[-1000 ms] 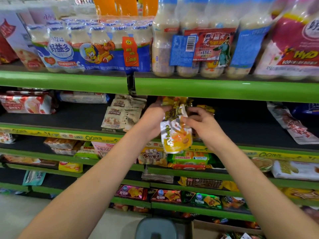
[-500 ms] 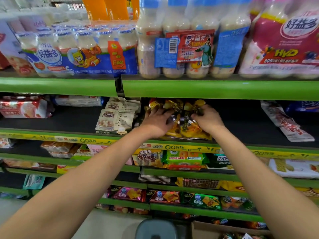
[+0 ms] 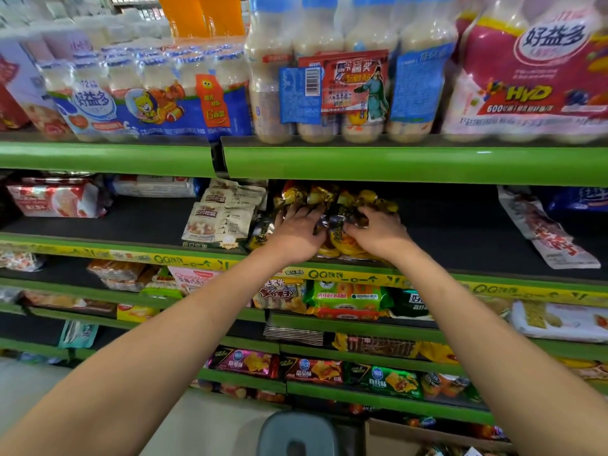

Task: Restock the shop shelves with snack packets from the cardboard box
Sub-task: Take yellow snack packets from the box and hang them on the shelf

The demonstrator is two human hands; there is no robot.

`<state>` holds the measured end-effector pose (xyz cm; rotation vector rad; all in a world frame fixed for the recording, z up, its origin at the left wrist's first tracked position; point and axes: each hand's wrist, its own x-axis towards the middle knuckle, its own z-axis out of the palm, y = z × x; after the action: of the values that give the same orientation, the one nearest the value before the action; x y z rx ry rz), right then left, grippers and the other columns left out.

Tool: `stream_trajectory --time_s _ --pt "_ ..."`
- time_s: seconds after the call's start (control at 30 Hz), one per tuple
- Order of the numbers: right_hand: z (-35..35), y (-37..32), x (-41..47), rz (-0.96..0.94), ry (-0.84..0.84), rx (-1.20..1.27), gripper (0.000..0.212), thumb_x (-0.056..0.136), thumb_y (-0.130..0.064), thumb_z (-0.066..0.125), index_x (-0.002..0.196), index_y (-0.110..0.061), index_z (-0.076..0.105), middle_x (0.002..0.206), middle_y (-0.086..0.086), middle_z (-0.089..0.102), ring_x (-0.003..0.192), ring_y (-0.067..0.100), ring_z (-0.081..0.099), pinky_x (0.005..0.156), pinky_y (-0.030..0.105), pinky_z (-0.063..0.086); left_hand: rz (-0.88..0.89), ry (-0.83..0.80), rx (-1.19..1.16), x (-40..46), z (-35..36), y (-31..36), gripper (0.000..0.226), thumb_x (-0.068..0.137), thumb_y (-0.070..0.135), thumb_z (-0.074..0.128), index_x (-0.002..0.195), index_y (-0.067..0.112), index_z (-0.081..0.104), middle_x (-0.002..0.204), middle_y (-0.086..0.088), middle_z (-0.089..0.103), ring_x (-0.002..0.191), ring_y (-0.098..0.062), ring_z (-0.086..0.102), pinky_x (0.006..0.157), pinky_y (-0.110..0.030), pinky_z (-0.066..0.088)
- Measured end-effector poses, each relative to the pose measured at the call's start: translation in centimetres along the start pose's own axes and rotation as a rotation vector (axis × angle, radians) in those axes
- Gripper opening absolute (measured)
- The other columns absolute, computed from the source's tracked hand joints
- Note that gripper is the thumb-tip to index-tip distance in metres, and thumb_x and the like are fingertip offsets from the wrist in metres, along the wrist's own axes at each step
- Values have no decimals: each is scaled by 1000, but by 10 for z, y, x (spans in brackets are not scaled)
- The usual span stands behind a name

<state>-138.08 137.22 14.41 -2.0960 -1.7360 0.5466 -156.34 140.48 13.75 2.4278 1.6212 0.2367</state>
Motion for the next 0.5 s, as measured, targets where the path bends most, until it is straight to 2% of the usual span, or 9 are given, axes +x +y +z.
stream_trajectory --time_s 0.2,0.4,0.5 --pt "-1 10 -3 -14 44 171 65 91 -62 51 145 -28 40 149 8 45 139 33 34 109 43 36 -69 101 -135 -16 -5 8 52 100 39 41 150 28 37 149 -10 44 139 -32 34 116 -50 25" --pt "-9 18 -19 -40 155 358 53 92 -53 54 138 -26 51 141 10 50 134 31 41 108 40 38 -24 155 -187 -44 -11 25 49 98 39 46 144 24 46 147 -8 46 138 -29 35 115 -51 28" --pt "-10 21 -41 -97 222 373 46 92 -44 58 133 -24 56 139 8 50 130 29 44 103 34 36 15 175 -190 -59 -17 37 46 97 35 49 141 23 50 143 -8 49 136 -29 38 113 -48 33"
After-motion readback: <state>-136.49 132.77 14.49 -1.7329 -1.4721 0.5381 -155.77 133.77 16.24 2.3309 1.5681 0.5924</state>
